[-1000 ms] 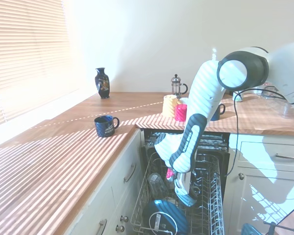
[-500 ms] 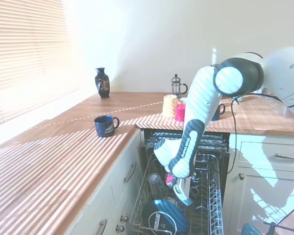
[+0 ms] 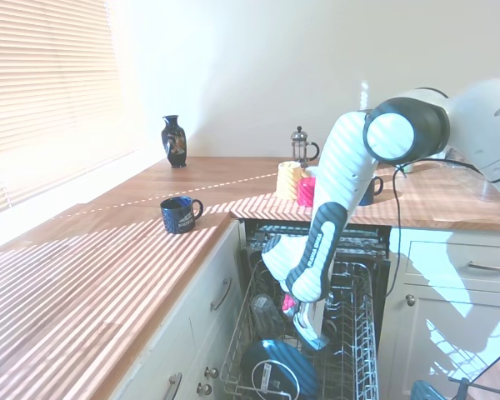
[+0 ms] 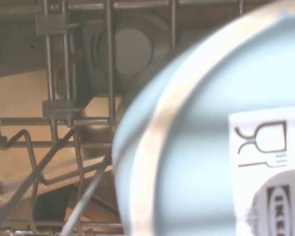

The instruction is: Remove a mug cup out of the dishwasher

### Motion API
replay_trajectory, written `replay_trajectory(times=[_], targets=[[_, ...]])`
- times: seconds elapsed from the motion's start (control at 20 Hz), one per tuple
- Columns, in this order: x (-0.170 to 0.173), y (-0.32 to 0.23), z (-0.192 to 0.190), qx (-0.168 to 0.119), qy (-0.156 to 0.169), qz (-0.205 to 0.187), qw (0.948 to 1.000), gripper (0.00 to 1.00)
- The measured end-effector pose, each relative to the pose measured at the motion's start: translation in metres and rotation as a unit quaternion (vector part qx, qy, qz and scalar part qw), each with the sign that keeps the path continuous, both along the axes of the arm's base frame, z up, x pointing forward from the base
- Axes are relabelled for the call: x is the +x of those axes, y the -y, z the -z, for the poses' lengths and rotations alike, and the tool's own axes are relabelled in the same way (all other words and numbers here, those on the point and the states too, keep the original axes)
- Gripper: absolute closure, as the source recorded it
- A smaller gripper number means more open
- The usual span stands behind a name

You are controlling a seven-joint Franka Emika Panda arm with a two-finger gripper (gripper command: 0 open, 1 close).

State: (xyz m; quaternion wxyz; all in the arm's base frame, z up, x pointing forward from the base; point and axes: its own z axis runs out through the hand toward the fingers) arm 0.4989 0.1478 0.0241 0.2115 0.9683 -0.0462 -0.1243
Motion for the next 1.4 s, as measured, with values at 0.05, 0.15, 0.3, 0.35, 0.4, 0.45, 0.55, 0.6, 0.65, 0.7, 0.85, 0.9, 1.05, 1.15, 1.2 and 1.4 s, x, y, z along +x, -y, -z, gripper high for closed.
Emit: replay_trajectory(times=[0.05, 0.15, 0.3, 0.35, 0.4, 0.45, 0.55, 0.6, 0.65, 0.7, 0.85, 0.9, 1.05, 1.15, 1.2, 1.4], targets=[[0.0, 0.0, 0.0, 0.0, 0.0, 0.001, 1.0, 1.0], [-0.001, -0.002, 0.0, -0.001, 0.002, 0.005, 1.0, 1.0], [0.0, -0.005, -0.004, 0.002, 0.008, 0.014, 0.9999, 1.0], [0.0, -0.008, -0.008, 0.005, 0.012, 0.017, 0.9998, 1.0], [-0.001, -0.011, -0.014, 0.006, 0.018, 0.02, 0.9996, 1.0], [-0.001, -0.014, -0.022, 0.009, 0.024, 0.023, 0.9994, 1.0], [-0.001, -0.02, -0.044, 0.015, 0.04, 0.028, 0.9987, 1.0], [-0.001, -0.023, -0.057, 0.02, 0.048, 0.03, 0.9982, 1.0], [0.0, -0.027, -0.071, 0.025, 0.059, 0.032, 0.9974, 1.0], [0.003, -0.032, -0.086, 0.035, 0.075, 0.031, 0.9961, 1.0], [0.006, -0.047, -0.12, 0.059, 0.109, 0.031, 0.9918, 1.0], [0.005, -0.049, -0.129, 0.062, 0.116, 0.033, 0.9908, 1.0], [0.003, -0.051, -0.151, 0.069, 0.134, 0.04, 0.9878, 1.0], [0.007, -0.052, -0.175, 0.077, 0.155, 0.047, 0.9838, 1.0], [0.009, -0.051, -0.188, 0.081, 0.166, 0.051, 0.9814, 1.0], [0.019, -0.04, -0.242, 0.104, 0.207, 0.076, 0.9698, 1.0]])
